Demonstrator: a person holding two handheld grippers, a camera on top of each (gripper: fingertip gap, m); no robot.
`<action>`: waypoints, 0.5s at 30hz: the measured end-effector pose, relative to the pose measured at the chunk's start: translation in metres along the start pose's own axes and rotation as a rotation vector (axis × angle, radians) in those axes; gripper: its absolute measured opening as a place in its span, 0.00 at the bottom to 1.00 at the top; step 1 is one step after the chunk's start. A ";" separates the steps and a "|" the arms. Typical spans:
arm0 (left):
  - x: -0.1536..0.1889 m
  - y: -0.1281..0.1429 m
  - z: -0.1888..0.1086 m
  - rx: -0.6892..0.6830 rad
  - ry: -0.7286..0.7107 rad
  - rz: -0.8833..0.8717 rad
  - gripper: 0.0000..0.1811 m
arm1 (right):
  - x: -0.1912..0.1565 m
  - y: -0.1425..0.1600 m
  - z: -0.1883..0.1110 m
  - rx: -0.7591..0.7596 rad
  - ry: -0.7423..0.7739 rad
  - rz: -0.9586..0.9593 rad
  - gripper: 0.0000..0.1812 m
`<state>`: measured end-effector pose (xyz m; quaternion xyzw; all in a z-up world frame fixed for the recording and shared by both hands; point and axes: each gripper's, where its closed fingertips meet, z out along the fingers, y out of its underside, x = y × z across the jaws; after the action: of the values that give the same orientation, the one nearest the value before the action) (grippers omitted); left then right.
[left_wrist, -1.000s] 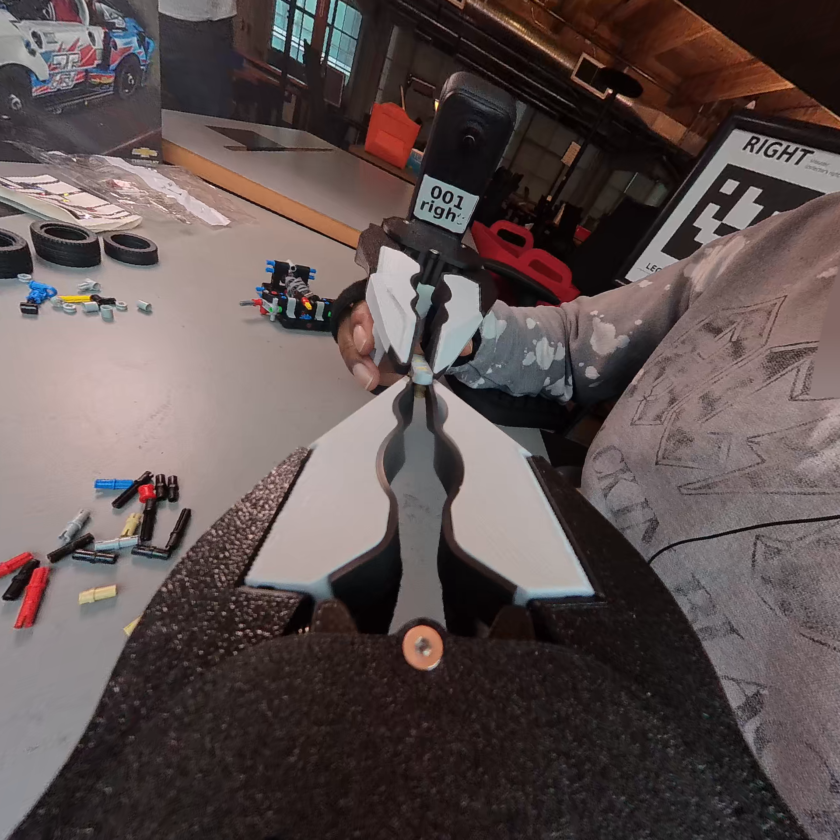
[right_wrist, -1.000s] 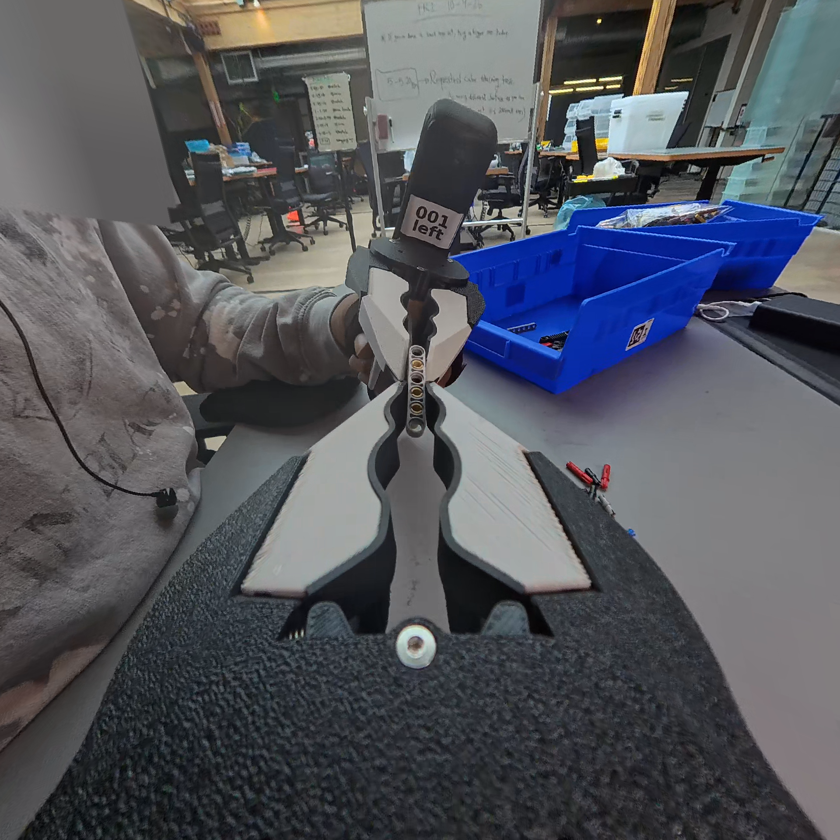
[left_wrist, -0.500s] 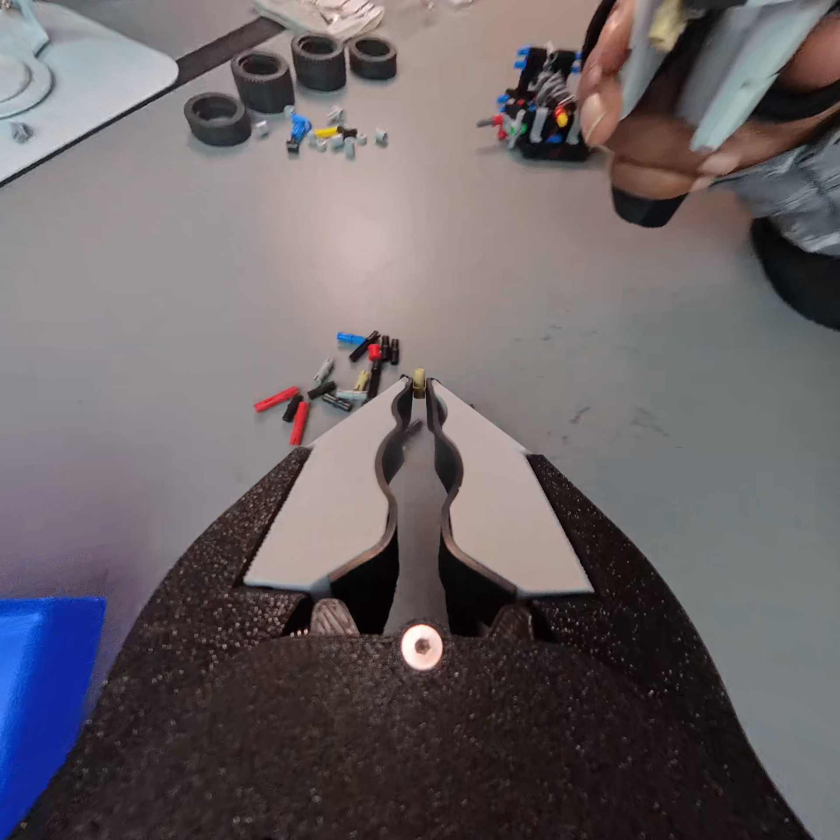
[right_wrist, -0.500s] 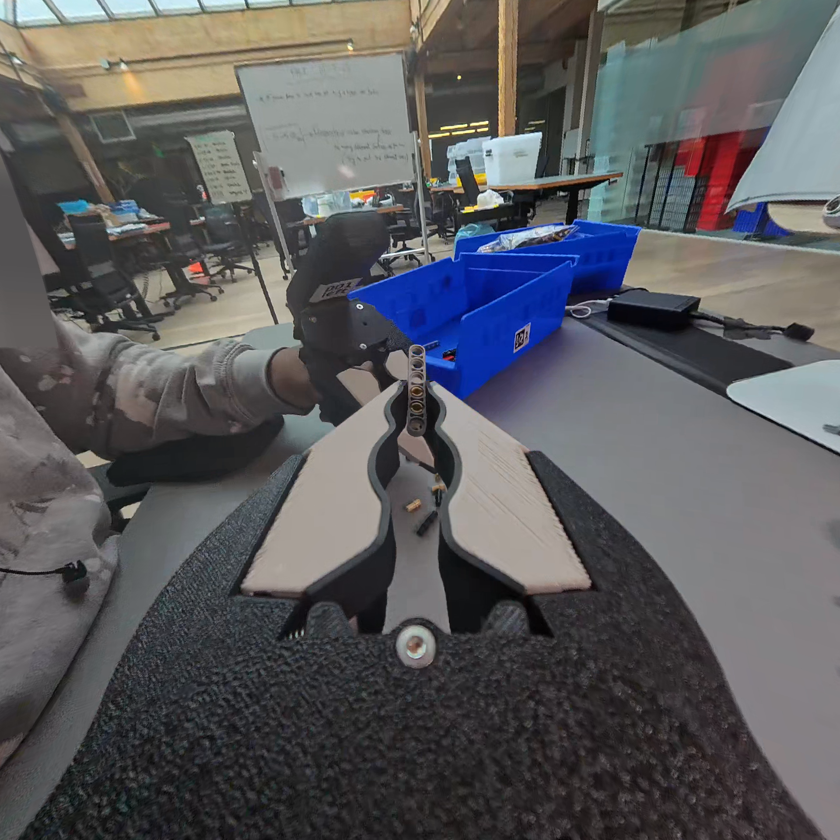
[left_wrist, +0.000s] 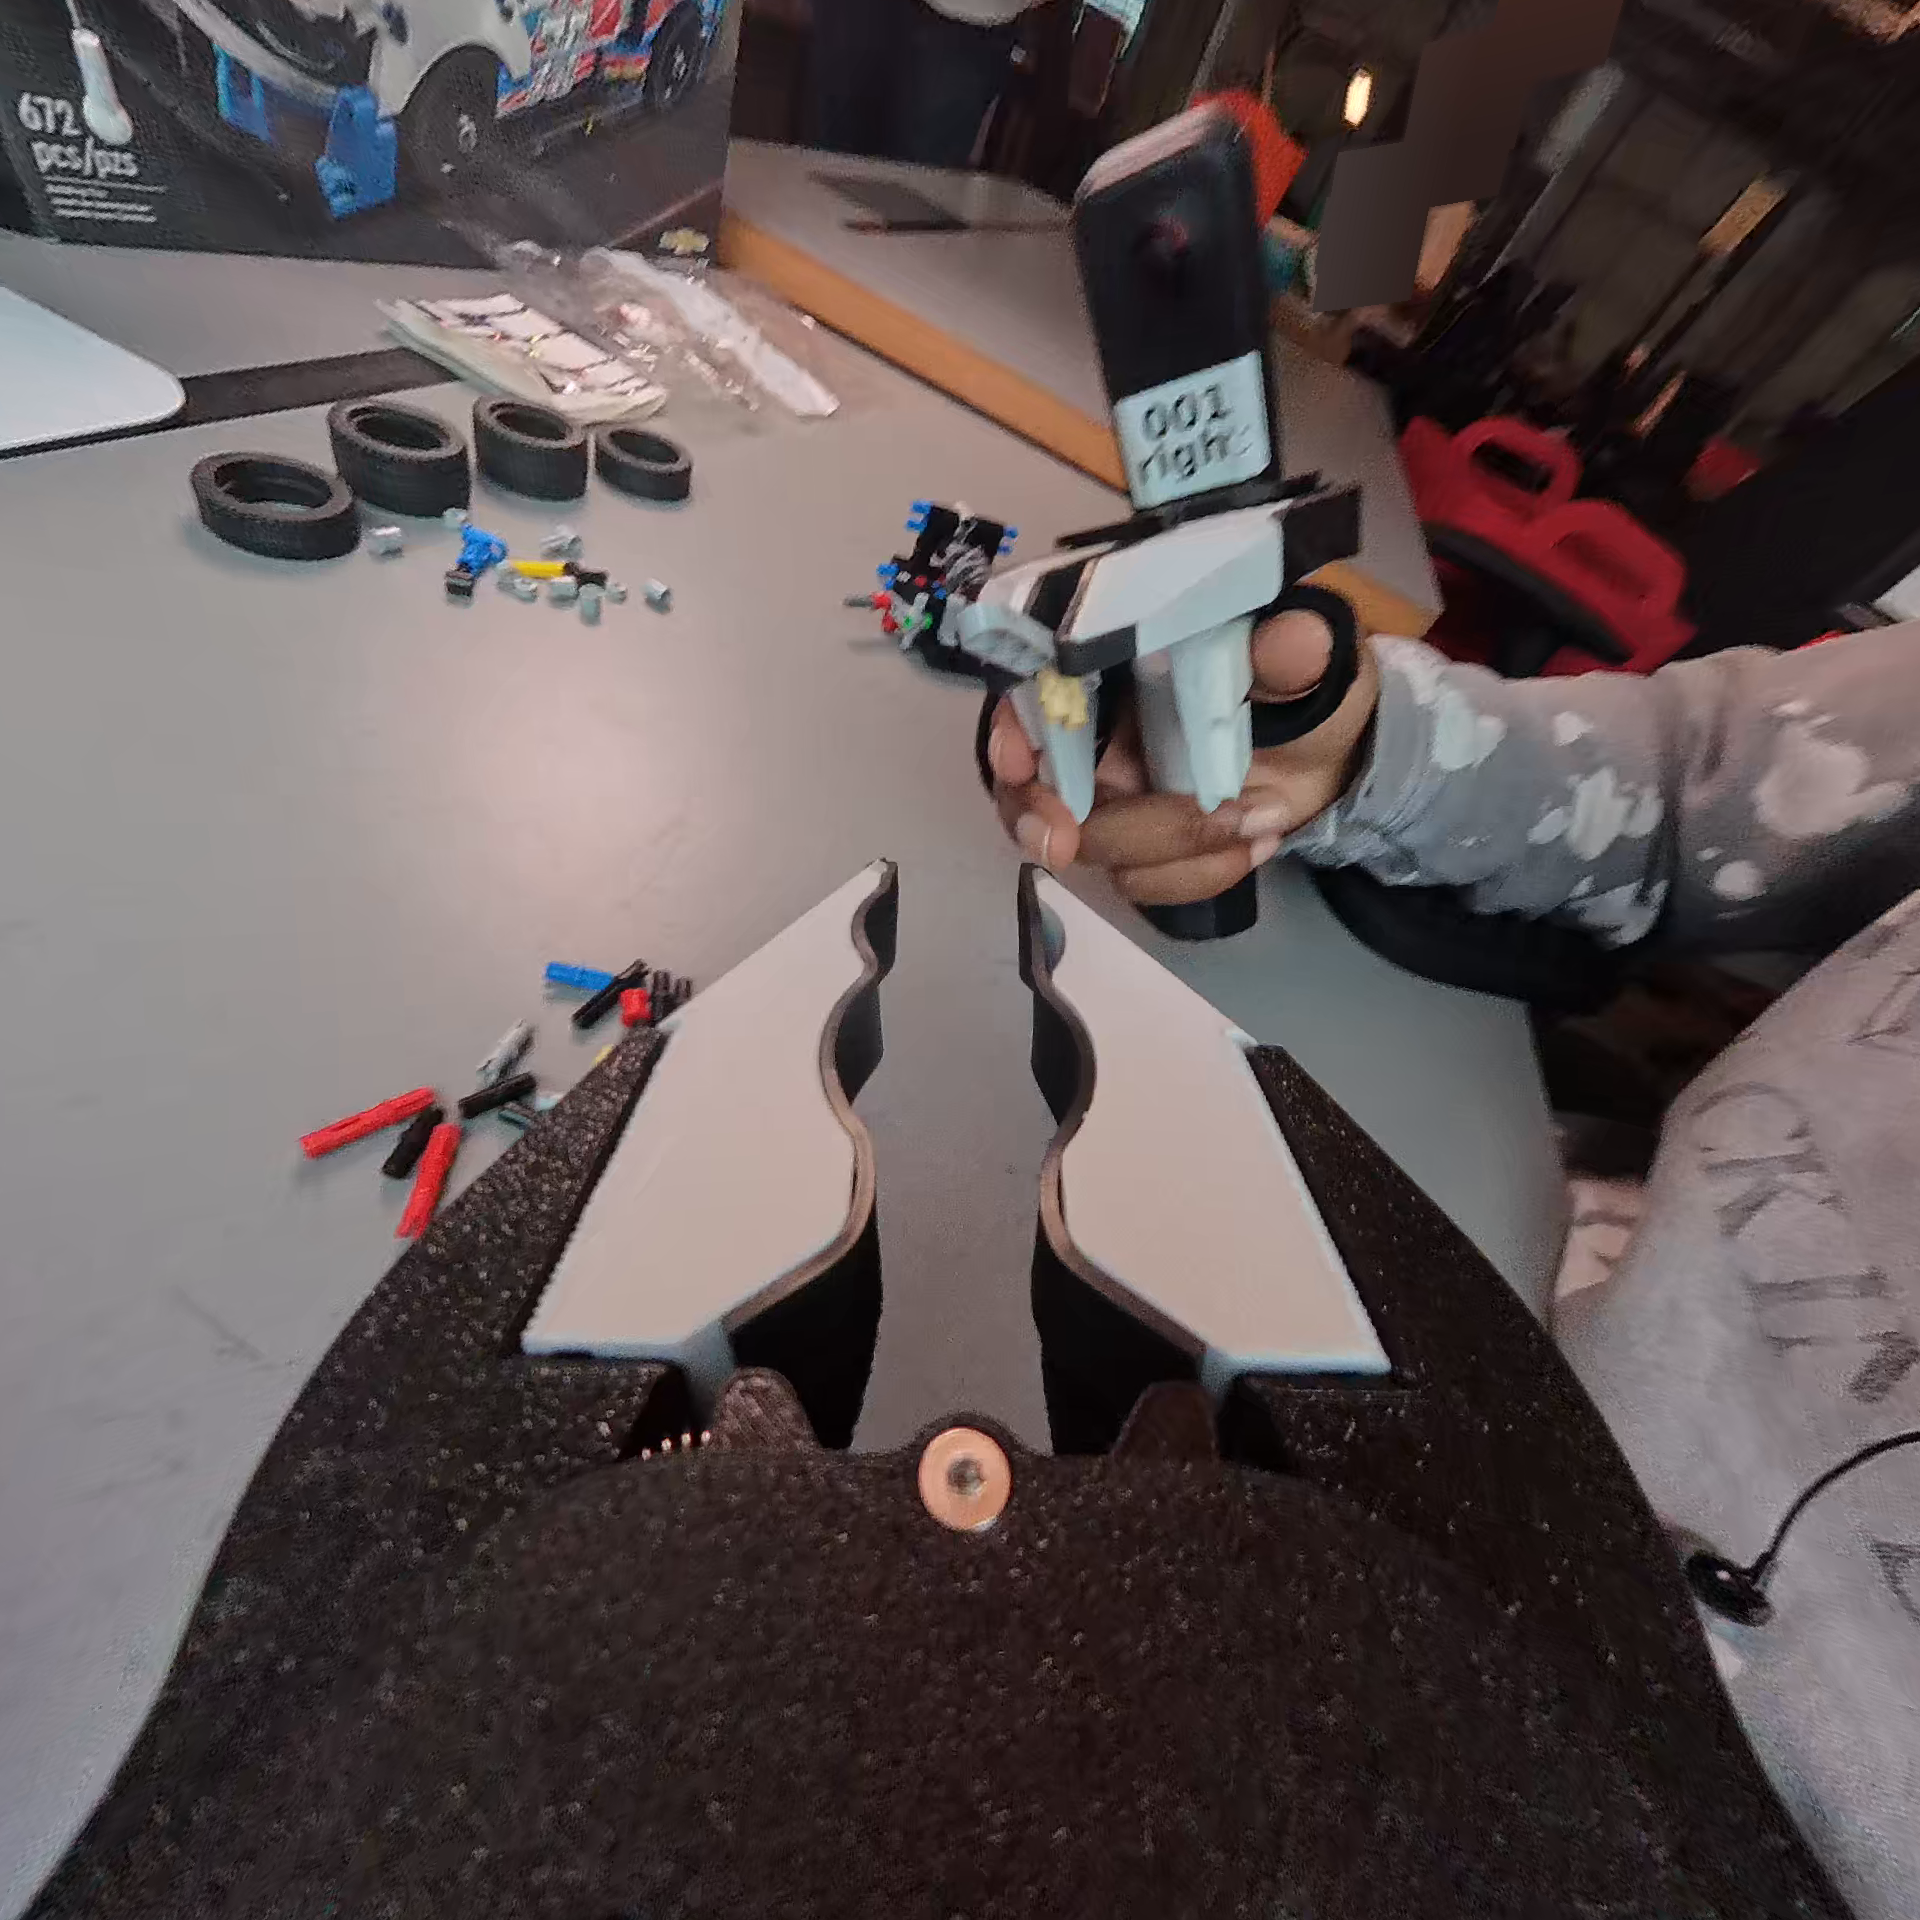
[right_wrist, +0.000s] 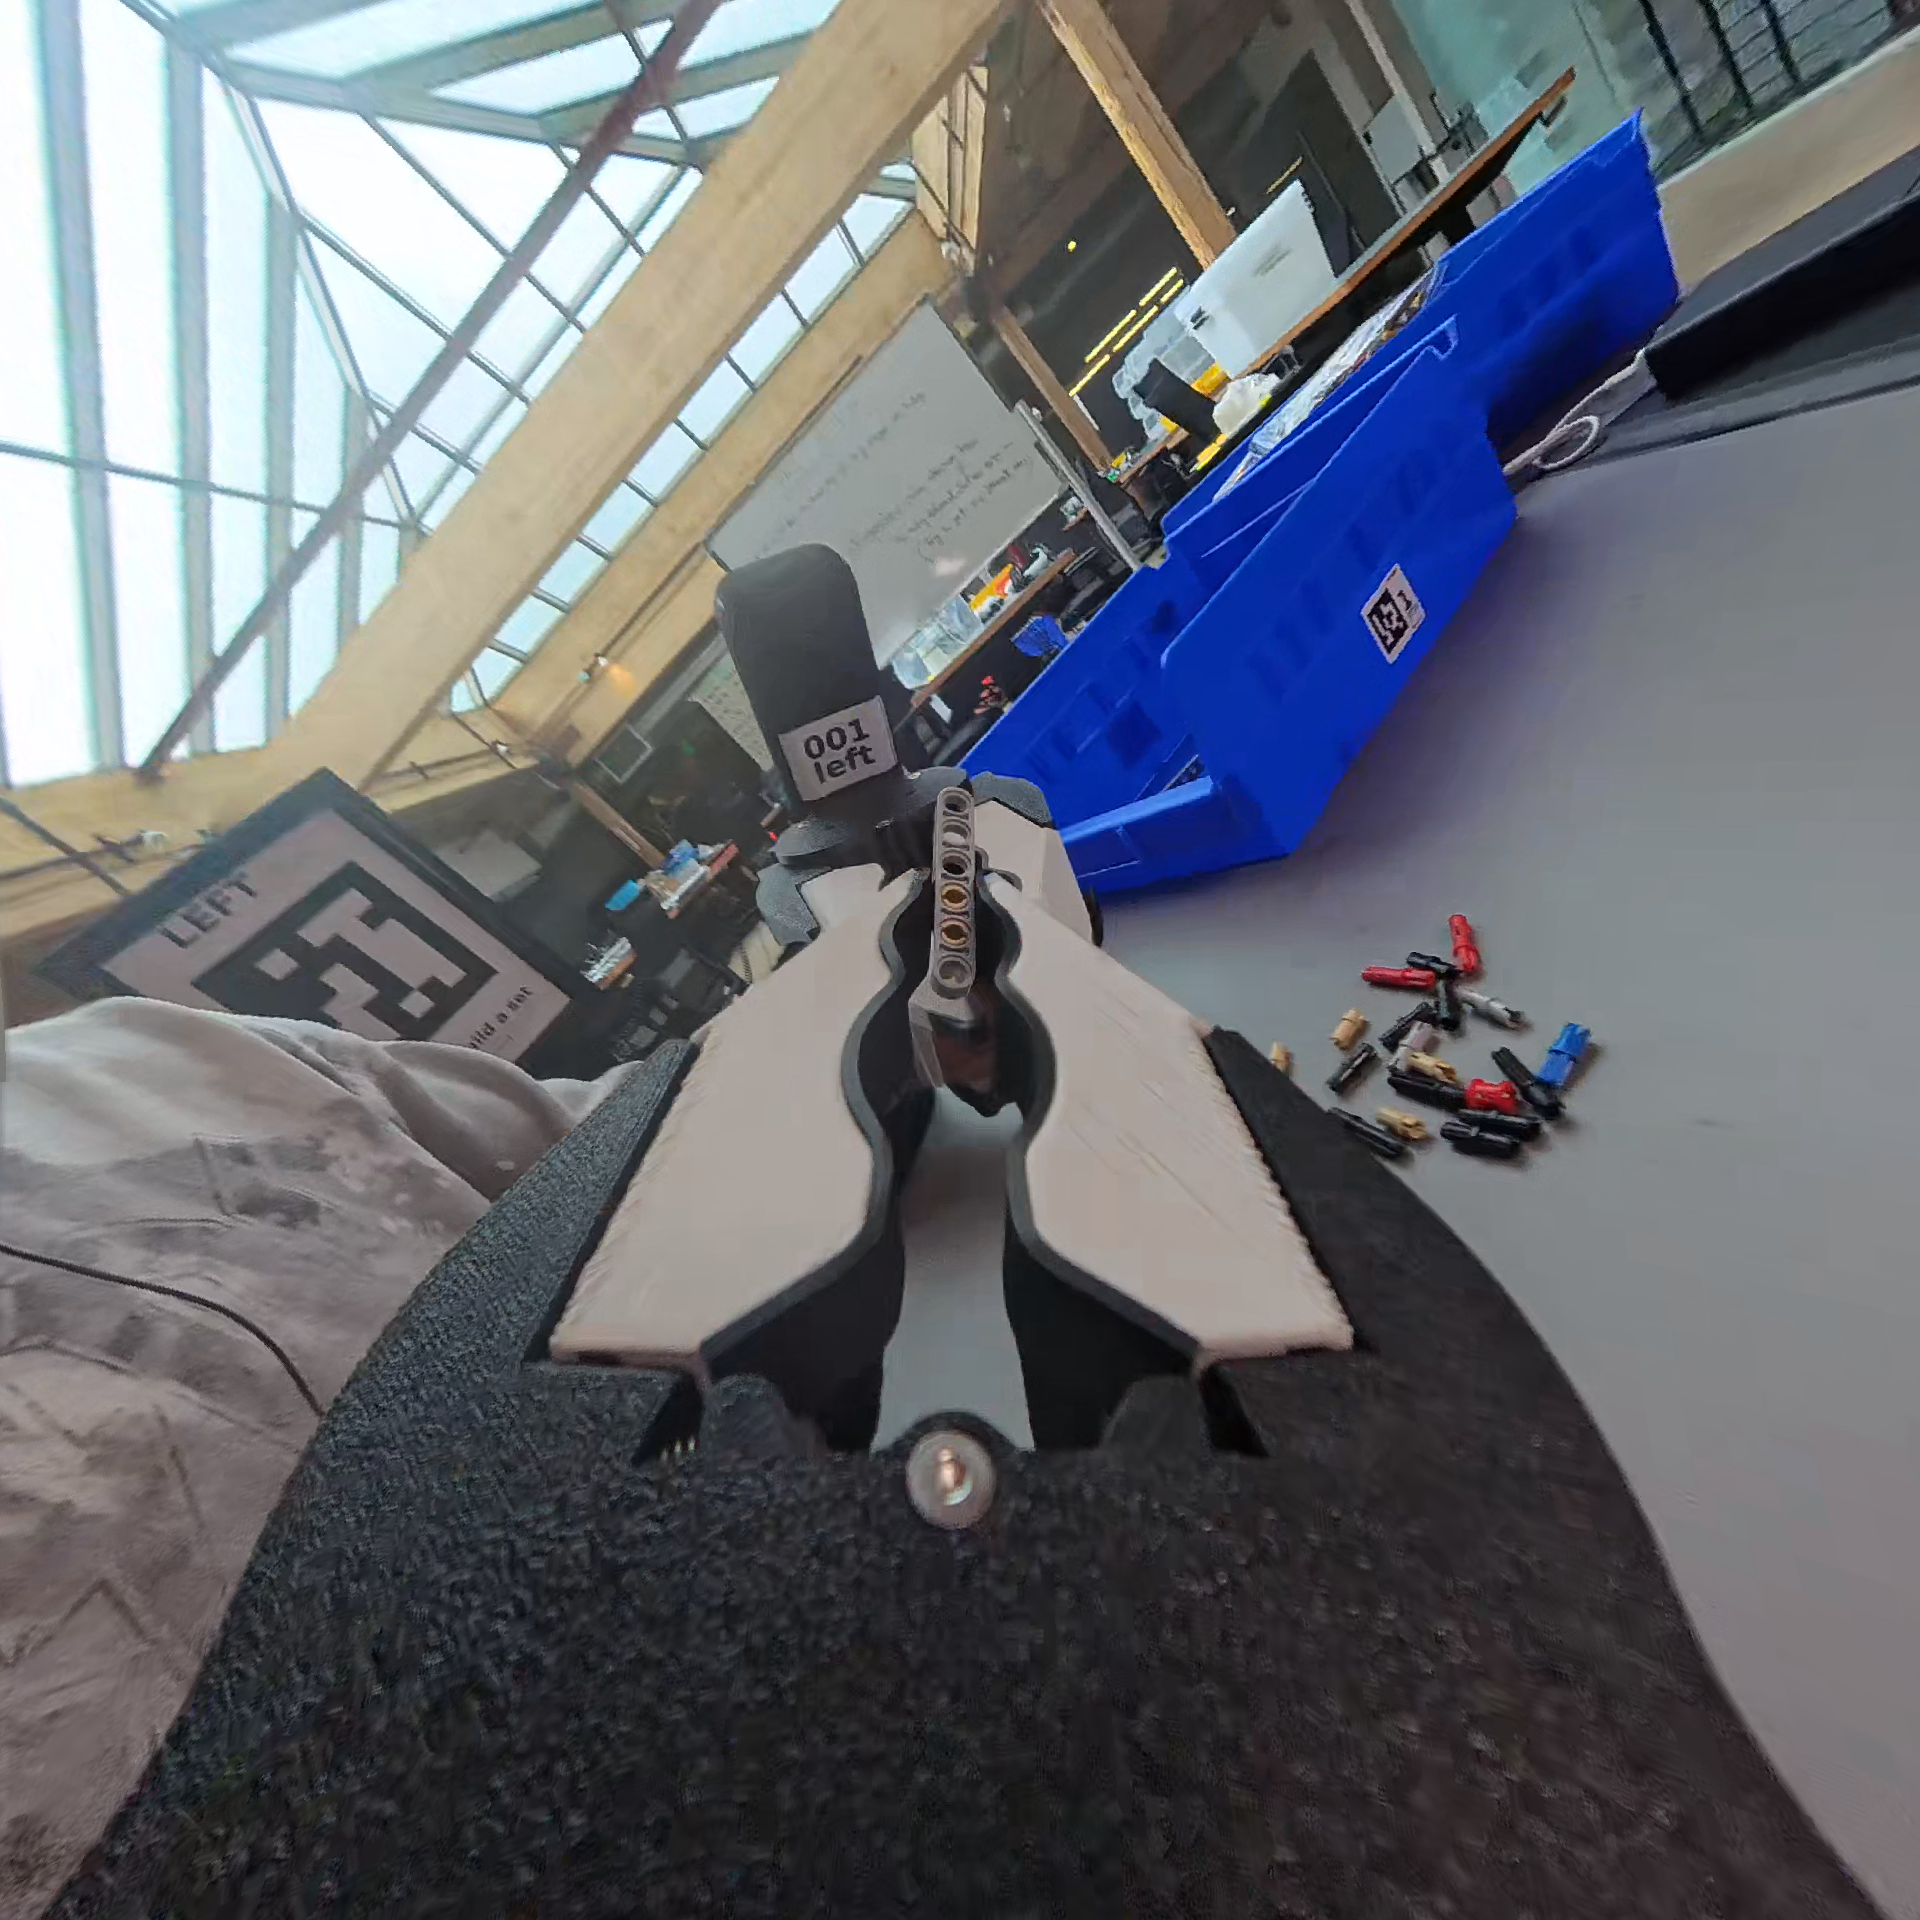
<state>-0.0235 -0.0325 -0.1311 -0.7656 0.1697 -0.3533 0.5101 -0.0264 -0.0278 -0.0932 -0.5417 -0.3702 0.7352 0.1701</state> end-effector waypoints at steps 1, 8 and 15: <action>0.005 -0.006 -0.001 0.037 0.042 -0.040 0.12 | -0.002 0.000 0.001 0.011 -0.024 0.036 0.04; 0.023 -0.018 -0.004 0.133 0.218 -0.211 0.09 | -0.004 0.008 0.009 0.006 -0.028 -0.015 0.04; 0.030 -0.011 -0.001 0.092 0.237 -0.189 0.03 | -0.011 0.020 0.013 -0.062 -0.031 -0.118 0.04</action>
<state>-0.0045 -0.0469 -0.1103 -0.7071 0.1397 -0.4948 0.4855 -0.0316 -0.0527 -0.0987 -0.5124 -0.4265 0.7206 0.1905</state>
